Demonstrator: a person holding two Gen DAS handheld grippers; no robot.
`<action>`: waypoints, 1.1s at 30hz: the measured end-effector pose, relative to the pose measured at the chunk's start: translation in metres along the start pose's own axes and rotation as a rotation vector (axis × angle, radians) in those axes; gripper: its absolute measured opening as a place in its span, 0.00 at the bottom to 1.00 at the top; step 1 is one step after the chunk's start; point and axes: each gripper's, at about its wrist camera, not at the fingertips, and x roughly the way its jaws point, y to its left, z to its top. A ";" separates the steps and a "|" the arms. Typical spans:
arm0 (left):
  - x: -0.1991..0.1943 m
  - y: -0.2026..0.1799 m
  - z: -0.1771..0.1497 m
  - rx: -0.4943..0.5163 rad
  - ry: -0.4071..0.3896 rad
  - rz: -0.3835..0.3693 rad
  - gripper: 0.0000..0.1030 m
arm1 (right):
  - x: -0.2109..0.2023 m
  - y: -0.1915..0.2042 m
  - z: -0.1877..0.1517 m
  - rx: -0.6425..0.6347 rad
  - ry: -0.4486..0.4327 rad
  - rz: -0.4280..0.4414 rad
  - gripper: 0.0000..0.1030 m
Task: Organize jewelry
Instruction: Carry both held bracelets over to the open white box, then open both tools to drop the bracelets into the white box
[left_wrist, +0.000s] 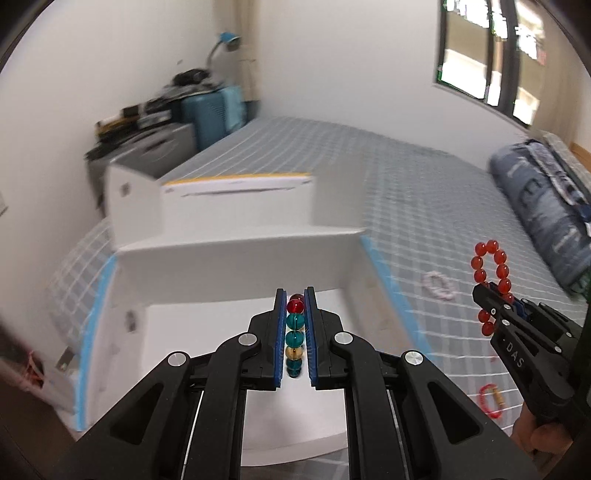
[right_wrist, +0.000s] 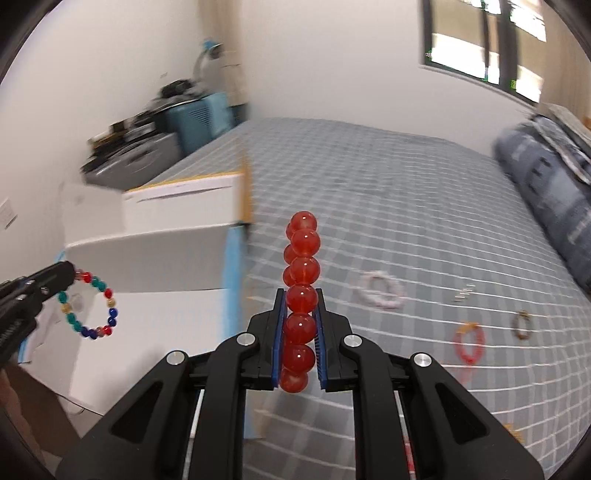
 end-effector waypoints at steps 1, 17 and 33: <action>0.002 0.013 -0.003 -0.012 0.012 0.022 0.09 | 0.003 0.012 0.000 -0.011 0.007 0.013 0.12; 0.059 0.107 -0.048 -0.140 0.238 0.118 0.09 | 0.076 0.119 -0.027 -0.109 0.260 0.106 0.12; 0.073 0.112 -0.055 -0.152 0.282 0.106 0.14 | 0.083 0.122 -0.032 -0.119 0.286 0.079 0.18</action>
